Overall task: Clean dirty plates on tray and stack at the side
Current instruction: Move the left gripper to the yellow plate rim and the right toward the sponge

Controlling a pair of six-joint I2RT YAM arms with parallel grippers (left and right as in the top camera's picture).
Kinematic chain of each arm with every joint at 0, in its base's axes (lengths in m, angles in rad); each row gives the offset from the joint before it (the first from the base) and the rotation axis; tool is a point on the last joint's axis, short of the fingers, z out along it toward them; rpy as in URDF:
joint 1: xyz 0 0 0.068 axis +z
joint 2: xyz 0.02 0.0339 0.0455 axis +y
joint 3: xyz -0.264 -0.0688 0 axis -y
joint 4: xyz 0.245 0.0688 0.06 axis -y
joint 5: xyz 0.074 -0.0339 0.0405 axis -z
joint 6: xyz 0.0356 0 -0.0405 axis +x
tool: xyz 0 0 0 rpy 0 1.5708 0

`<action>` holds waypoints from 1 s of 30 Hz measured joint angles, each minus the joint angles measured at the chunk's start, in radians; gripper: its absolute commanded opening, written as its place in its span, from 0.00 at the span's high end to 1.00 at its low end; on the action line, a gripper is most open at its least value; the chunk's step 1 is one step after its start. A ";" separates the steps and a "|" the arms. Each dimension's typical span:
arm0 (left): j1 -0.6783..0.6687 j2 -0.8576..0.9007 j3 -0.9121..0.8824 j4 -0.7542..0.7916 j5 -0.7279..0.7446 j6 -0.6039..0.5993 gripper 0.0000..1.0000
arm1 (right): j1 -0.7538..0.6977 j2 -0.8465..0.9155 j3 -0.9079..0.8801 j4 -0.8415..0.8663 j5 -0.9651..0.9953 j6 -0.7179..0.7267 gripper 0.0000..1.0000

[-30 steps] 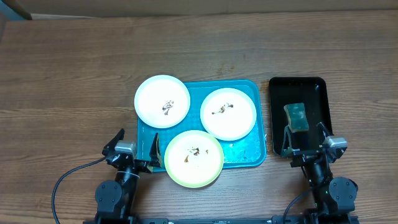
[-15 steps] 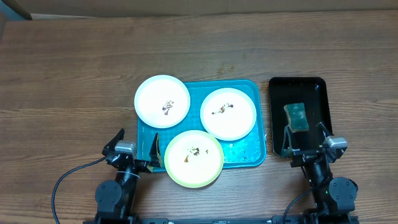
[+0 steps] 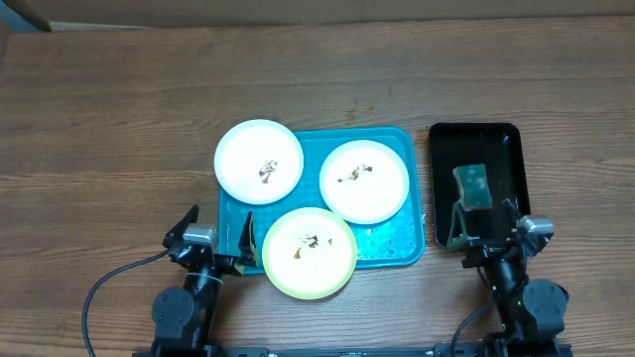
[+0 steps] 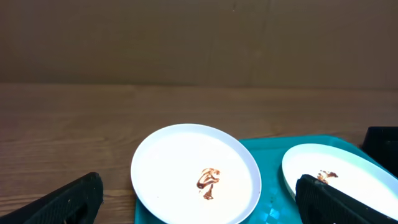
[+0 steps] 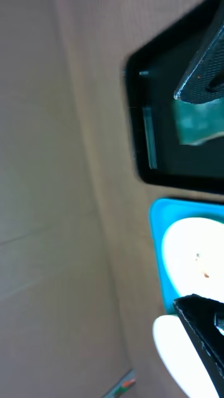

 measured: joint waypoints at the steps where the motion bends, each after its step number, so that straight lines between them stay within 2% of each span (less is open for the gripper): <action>1: 0.000 0.000 0.000 0.005 0.002 -0.001 0.00 | 0.000 0.000 0.008 -0.019 0.001 0.006 0.00; 5: 0.000 0.000 0.003 -0.019 0.003 -0.020 0.00 | 0.000 0.000 0.065 -0.128 0.001 0.019 0.00; 8: 0.000 0.000 0.036 -0.097 0.002 -0.027 0.00 | 0.000 0.002 0.135 -0.219 0.000 0.025 0.00; 13: 0.000 0.000 0.134 -0.349 0.003 -0.031 0.00 | 0.000 0.060 0.276 -0.349 -0.002 0.041 0.00; 19: 0.000 0.014 0.356 -0.576 -0.006 -0.045 0.00 | 0.000 0.238 0.446 -0.441 -0.032 0.071 0.00; 21: 0.000 0.043 0.427 -0.607 -0.013 -0.068 0.00 | 0.000 0.322 0.512 -0.481 -0.042 0.077 0.00; 25: 0.000 0.163 0.553 -0.636 -0.011 -0.130 0.00 | 0.000 0.505 0.650 -0.578 -0.052 0.081 0.00; 30: 0.000 0.354 0.711 -0.753 -0.008 -0.159 0.00 | 0.000 0.699 0.803 -0.742 -0.053 0.081 0.00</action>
